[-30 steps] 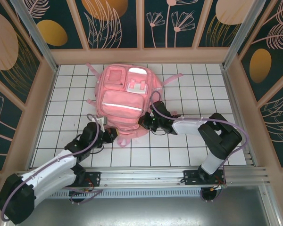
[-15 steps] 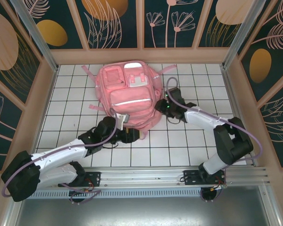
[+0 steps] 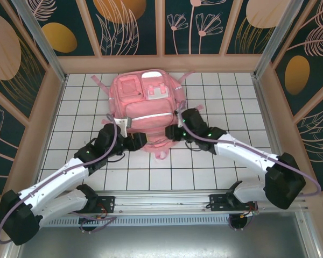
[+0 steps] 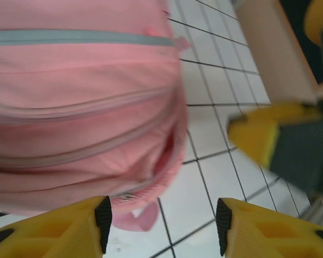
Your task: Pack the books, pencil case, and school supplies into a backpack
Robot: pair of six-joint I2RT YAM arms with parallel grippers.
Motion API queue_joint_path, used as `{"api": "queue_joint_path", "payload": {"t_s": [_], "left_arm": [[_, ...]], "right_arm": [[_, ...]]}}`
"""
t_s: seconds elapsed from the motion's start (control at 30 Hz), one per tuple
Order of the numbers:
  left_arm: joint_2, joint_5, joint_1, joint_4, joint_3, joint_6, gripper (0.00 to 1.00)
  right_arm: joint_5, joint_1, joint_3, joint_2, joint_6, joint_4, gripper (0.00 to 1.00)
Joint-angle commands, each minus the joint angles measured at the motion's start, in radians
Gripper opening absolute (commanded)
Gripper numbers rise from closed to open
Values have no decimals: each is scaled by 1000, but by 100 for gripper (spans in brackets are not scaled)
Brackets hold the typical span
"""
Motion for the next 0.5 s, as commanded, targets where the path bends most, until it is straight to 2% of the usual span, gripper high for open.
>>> {"api": "queue_joint_path", "payload": {"t_s": [0.0,0.2,0.47], "left_arm": [[-5,-71,38,-80,-29,-84,58],[2,-42,113,-82,-51,-171,59],[-27,9,154,-61,-97,-205,58]], "right_arm": [[-7,78,-1,48,-47,4,21],[13,167,7,142,-45,56,16],[101,180,78,282,-67,58,18]]}}
